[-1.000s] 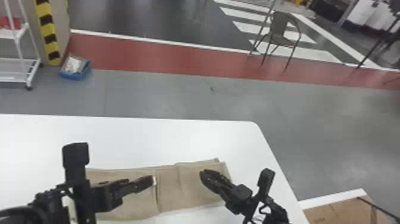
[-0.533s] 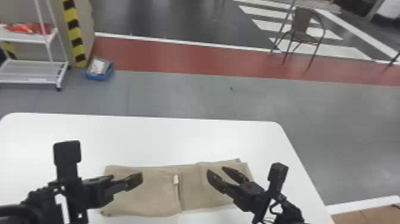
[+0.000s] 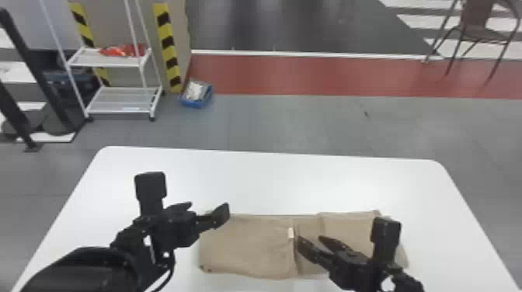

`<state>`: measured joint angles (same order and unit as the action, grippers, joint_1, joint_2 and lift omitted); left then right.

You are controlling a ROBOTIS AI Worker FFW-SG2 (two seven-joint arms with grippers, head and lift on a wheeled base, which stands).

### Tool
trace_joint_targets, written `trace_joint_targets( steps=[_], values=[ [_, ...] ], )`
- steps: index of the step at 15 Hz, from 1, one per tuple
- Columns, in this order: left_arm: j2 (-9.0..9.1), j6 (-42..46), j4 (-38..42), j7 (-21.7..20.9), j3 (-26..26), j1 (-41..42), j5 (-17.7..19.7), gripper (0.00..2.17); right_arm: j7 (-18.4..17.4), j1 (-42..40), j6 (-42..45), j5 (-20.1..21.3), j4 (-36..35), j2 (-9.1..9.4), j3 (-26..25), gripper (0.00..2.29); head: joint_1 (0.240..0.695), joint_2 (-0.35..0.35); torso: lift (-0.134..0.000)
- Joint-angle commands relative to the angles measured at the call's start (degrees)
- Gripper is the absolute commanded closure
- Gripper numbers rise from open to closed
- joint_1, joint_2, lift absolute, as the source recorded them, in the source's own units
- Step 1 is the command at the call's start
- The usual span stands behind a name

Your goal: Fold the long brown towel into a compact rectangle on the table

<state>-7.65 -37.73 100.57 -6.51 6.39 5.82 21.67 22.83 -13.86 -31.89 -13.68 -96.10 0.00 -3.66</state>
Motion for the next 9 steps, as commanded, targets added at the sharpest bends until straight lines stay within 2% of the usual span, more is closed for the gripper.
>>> trace_joint_targets(
  steps=[1,4,9],
  values=[
    [-0.08,0.5,-0.5,-0.3,-0.1,0.0,0.0,0.03,-2.3,1.1,-2.0,0.1,0.8,0.05,1.6,0.41,0.695,-0.020,0.000],
    [-0.08,0.3,-0.5,-1.4,-0.4,0.2,0.0,0.03,-4.2,2.3,-3.8,-0.1,2.3,0.05,2.3,0.44,0.695,-0.009,0.000],
    [-0.17,0.5,-0.2,-2.1,-0.9,0.8,0.0,0.04,-4.5,4.5,-7.3,-0.4,4.1,0.05,2.4,0.47,0.695,-0.001,0.000]
  ],
)
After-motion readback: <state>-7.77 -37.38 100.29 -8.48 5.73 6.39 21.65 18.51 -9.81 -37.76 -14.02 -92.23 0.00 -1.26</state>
